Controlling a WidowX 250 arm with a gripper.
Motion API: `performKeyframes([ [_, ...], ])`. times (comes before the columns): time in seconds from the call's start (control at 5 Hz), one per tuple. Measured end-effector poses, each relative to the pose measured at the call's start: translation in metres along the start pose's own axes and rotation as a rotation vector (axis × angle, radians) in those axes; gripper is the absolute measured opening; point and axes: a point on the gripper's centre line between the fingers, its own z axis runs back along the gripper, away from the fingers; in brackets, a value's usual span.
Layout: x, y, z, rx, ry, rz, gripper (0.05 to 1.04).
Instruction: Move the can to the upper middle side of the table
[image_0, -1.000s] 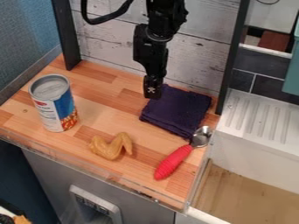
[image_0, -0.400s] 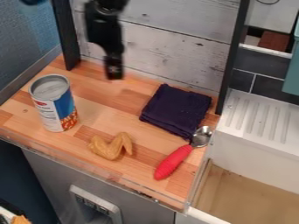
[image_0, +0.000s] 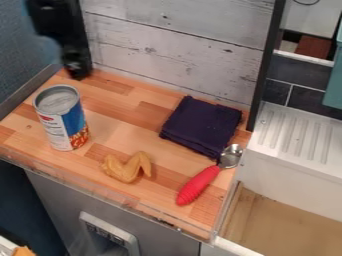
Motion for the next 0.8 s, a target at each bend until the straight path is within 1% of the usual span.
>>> performKeyframes([
  [0.2, 0.035, 0.001, 0.000, 0.003, -0.027, 0.055, 1.001],
  [0.4, 0.058, 0.003, -0.003, 0.006, -0.063, 0.091, 1.001],
  [0.6, 0.071, 0.007, -0.022, 0.040, -0.109, 0.097, 1.001],
  [0.8, 0.080, 0.012, -0.044, 0.093, -0.126, 0.095, 1.001],
])
